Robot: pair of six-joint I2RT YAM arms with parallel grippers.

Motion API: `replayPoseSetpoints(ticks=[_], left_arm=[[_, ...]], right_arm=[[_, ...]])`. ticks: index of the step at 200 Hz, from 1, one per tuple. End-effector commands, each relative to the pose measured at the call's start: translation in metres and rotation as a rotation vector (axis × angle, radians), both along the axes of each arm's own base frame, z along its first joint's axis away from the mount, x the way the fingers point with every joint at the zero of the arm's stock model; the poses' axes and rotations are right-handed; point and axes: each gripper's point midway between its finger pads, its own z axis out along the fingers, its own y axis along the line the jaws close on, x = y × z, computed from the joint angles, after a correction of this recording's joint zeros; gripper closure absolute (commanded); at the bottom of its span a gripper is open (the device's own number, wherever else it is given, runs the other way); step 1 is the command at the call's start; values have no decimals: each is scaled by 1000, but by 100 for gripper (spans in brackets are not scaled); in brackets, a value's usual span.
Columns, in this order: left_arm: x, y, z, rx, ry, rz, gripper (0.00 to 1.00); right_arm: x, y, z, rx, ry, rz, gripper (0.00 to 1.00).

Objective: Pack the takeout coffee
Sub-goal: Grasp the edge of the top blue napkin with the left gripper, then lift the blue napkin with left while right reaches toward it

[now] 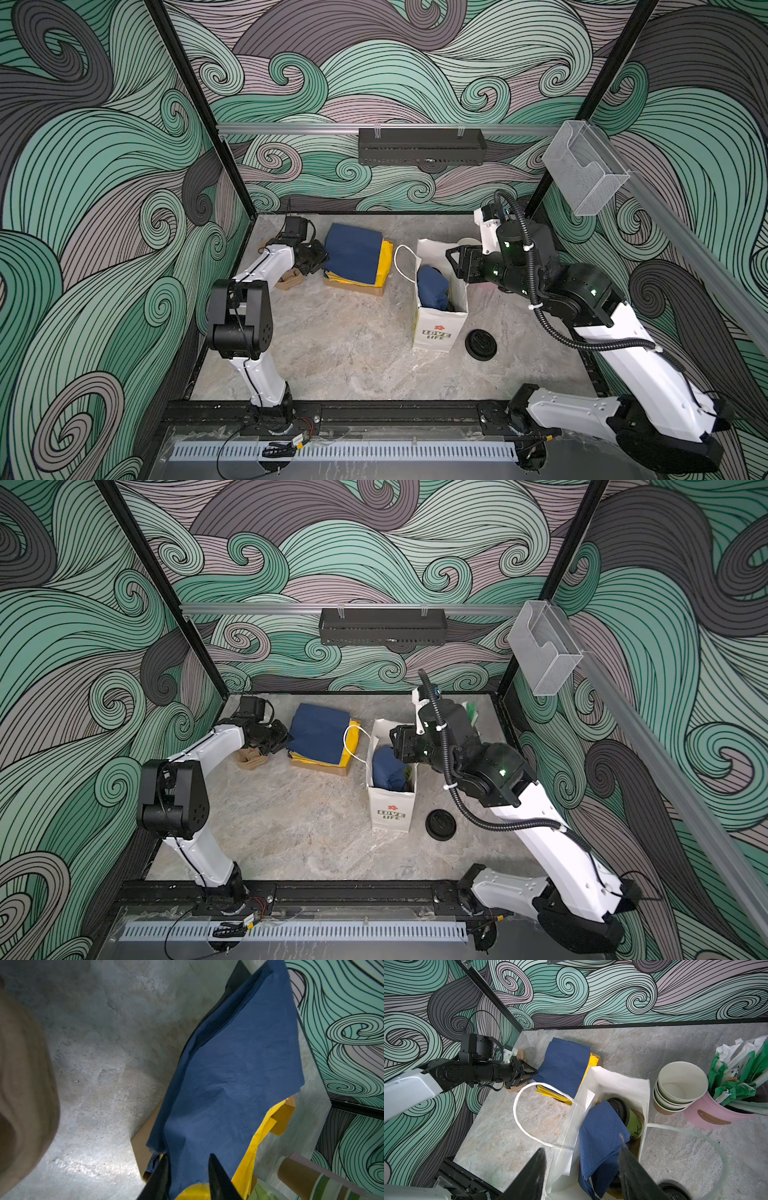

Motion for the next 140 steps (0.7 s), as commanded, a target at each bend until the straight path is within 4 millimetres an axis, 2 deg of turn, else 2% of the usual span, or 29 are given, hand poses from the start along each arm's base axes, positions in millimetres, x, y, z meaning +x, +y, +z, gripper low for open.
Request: replayPoseSetpoints(ticks=[1,66,110,128,140], left_arm=[[7,-2,4,-13,-19,-24,69],[6,-5,-12,-30,30,-27,70],[11,-8,-3,-47,8,-41,90],[13,-11,9,-63,-15,-47,100],[14,-12,21,-76,-43,-48,100]], right_arm=[[0,0,1,11,-2,-6,43],[0,-1,1,15,-2,-13,43],[-2,-4,4,17,-8,-20,43],[-2,-5,4,16,-10,-24,43],[-2,-6,5,17,-15,-26,43]])
